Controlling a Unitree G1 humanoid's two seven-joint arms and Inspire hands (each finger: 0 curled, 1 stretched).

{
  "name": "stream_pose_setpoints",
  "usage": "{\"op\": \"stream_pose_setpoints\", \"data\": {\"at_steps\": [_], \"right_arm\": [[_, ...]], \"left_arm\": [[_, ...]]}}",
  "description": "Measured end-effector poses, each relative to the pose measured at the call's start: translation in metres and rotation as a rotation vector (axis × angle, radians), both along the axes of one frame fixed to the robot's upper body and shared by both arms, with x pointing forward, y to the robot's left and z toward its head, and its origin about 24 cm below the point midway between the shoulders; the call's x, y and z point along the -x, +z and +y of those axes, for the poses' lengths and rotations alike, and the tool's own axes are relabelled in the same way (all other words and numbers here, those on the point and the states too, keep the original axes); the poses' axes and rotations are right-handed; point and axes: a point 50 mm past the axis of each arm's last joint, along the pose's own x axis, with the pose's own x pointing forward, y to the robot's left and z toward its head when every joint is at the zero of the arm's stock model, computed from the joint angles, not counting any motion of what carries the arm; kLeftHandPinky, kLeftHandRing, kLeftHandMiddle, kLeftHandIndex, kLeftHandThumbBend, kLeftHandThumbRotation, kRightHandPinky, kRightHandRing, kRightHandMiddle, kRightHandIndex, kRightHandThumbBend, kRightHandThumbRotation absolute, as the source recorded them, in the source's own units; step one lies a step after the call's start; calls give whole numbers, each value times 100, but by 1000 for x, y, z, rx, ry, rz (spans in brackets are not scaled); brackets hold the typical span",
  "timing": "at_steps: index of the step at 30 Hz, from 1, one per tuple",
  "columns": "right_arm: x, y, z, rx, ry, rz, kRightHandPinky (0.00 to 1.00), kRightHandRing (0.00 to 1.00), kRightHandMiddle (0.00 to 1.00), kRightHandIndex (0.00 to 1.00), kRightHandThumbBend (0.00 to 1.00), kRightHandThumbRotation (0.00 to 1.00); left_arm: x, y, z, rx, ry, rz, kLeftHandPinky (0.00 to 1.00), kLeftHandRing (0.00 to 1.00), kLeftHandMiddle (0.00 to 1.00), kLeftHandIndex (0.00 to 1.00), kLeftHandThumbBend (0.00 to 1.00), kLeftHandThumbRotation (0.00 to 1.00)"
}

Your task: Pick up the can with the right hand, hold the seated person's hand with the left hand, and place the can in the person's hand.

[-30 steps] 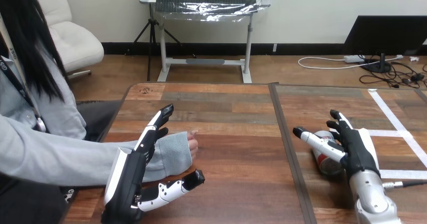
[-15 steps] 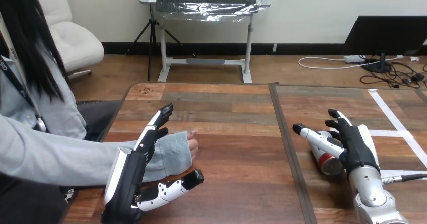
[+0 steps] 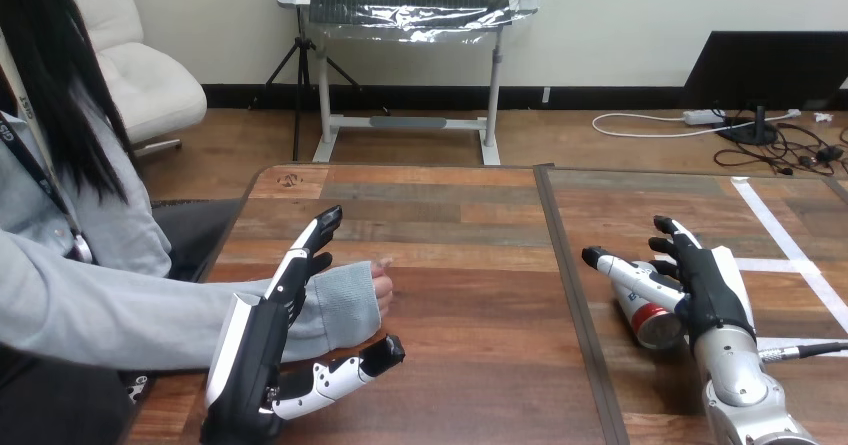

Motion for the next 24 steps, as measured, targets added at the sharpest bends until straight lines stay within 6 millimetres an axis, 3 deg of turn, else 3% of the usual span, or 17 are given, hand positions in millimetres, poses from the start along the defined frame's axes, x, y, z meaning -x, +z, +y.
{"op": "stream_pose_setpoints", "data": {"at_steps": [4, 7, 13, 24], "right_arm": [[-1, 1, 0, 12, -14, 7, 44, 58, 63, 93, 91, 38], [-3, 2, 0, 20, -27, 11, 44, 61, 67, 92, 90, 36], [-4, 3, -1, 33, -42, 19, 66, 79, 83, 92, 88, 33], [-6, 3, 1, 66, -35, 38, 71, 81, 86, 92, 88, 35]], "left_arm": [[0, 0, 0, 0, -2, 0, 89, 94, 93, 91, 100, 51], [0, 0, 0, -1, -4, 0, 89, 94, 93, 91, 100, 50], [0, 0, 0, -1, -5, 0, 89, 94, 93, 91, 100, 50], [0, 0, 0, -1, -9, -2, 90, 94, 93, 91, 100, 50]]}}
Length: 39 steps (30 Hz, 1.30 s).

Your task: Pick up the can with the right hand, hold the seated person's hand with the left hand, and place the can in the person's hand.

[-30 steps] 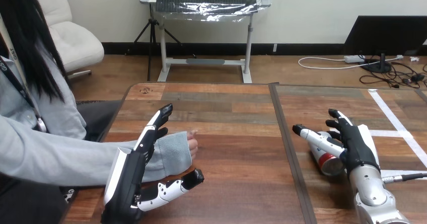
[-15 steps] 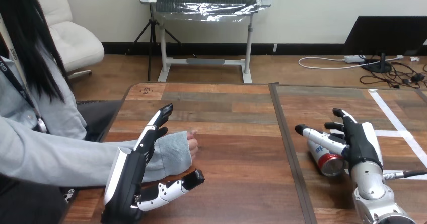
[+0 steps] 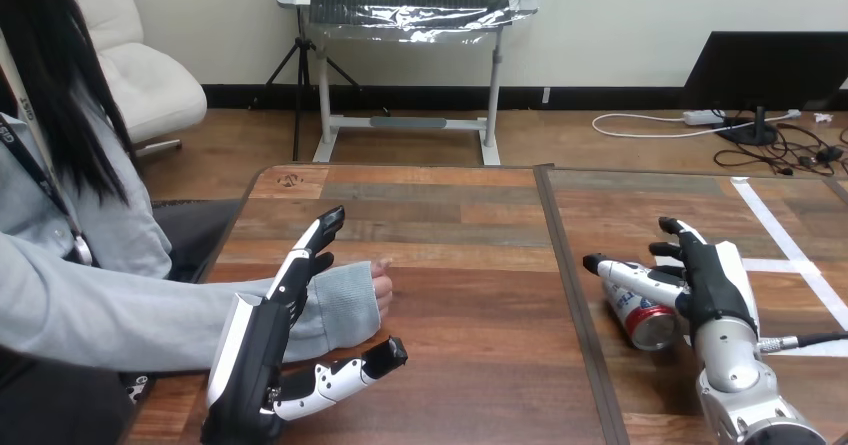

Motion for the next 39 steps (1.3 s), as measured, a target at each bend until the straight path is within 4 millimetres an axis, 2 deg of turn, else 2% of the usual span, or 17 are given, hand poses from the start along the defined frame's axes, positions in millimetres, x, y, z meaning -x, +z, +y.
{"op": "stream_pose_setpoints", "data": {"at_steps": [23, 39], "right_arm": [[-10, 8, 1, 44, 32, 66, 68, 80, 86, 94, 85, 33], [-14, 14, 1, 71, 83, 106, 66, 79, 86, 96, 88, 38]], "left_arm": [[0, 1, -1, 6, -5, -12, 89, 94, 93, 91, 100, 50], [0, 1, -1, 14, -7, -13, 90, 95, 93, 91, 100, 49]]}}
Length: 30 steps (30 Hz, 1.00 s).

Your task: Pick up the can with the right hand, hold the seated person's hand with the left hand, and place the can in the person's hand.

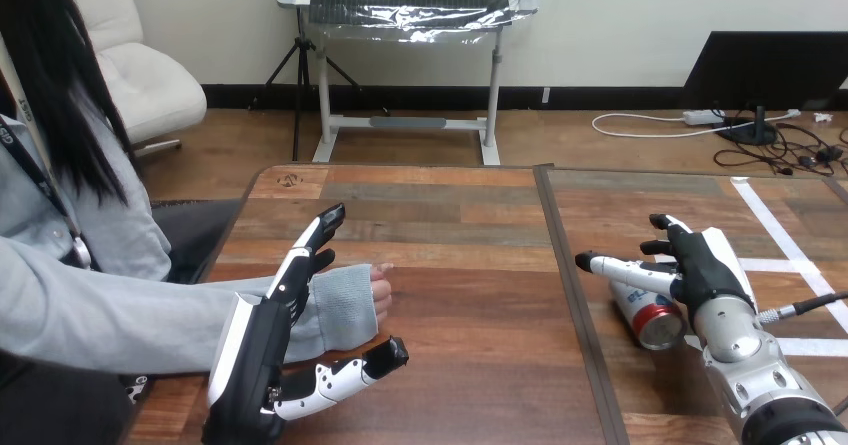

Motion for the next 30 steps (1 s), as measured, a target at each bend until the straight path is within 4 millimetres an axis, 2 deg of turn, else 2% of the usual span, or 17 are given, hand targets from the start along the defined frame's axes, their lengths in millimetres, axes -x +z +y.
{"op": "stream_pose_setpoints", "data": {"at_steps": [12, 22, 30], "right_arm": [[0, 2, 3, 6, 26, 11, 68, 81, 87, 96, 87, 37], [1, 3, 6, 50, 76, 28, 66, 79, 86, 96, 86, 40], [1, 6, 6, 77, 108, 45, 65, 79, 86, 95, 86, 39]], "left_arm": [[0, 0, -1, 10, -1, 1, 90, 95, 93, 91, 100, 49], [0, 0, -1, 10, -6, 0, 91, 95, 93, 91, 100, 48], [1, 1, -2, 15, -10, -8, 91, 95, 93, 91, 100, 48]]}}
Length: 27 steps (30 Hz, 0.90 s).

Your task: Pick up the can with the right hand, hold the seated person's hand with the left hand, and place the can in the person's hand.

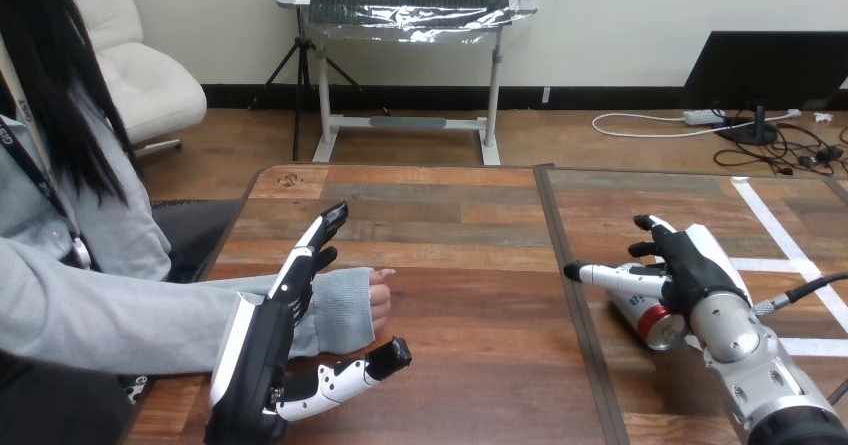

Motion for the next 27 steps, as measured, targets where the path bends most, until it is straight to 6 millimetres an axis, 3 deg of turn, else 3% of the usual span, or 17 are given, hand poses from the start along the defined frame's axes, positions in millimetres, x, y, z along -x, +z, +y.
{"op": "stream_pose_setpoints", "data": {"at_steps": [16, 27], "right_arm": [[1, 7, 0, 57, 59, 39, 56, 71, 79, 92, 87, 39], [3, 10, -3, 93, 88, 64, 58, 72, 79, 90, 87, 34]], "left_arm": [[0, 1, -1, 3, -1, -9, 91, 95, 94, 92, 100, 48], [-1, 3, -1, 3, -2, -17, 91, 95, 94, 92, 100, 48]]}}
